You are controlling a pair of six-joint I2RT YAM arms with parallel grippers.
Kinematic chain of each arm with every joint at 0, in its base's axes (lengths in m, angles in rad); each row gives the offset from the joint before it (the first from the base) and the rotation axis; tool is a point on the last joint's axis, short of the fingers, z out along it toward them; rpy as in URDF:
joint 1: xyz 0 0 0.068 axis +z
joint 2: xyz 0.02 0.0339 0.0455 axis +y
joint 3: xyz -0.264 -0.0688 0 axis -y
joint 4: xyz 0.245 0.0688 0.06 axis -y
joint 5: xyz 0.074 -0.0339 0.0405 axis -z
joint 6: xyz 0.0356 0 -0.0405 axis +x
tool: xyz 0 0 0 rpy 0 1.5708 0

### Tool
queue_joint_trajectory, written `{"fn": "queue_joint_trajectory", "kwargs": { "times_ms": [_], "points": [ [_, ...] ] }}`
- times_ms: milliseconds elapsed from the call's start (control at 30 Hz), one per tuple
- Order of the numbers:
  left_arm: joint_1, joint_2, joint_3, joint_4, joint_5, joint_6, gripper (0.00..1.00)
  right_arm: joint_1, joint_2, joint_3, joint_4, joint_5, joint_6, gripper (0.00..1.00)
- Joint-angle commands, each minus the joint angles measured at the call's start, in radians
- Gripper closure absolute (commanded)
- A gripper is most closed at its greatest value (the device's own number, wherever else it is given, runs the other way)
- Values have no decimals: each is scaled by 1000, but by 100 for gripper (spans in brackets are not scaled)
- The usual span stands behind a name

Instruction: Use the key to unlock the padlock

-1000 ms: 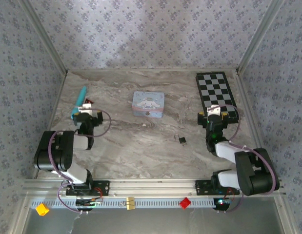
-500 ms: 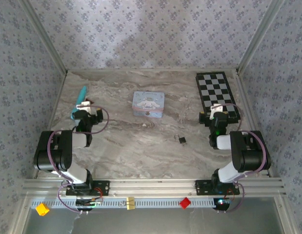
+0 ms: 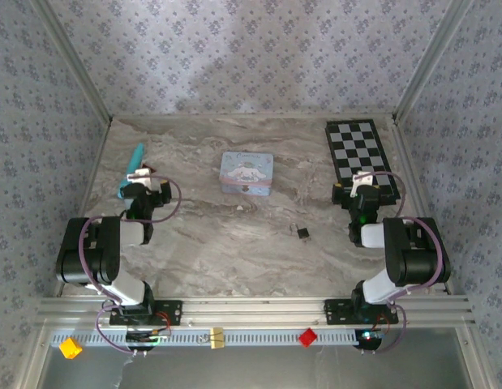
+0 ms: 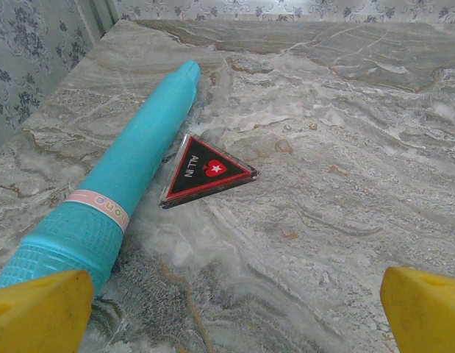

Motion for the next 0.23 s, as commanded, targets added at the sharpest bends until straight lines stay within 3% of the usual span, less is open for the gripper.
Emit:
{"fn": "queue_joint_trajectory", "kwargs": {
  "times_ms": [0,200],
  "points": [
    [-2,-7,3,-2,16,-10,0,-1,-2,25,-10,-17,12,1],
    [-4,-8,4,-2,13,-10,0,-4,-4,19,-1,-20,16,1]
  ]
}}
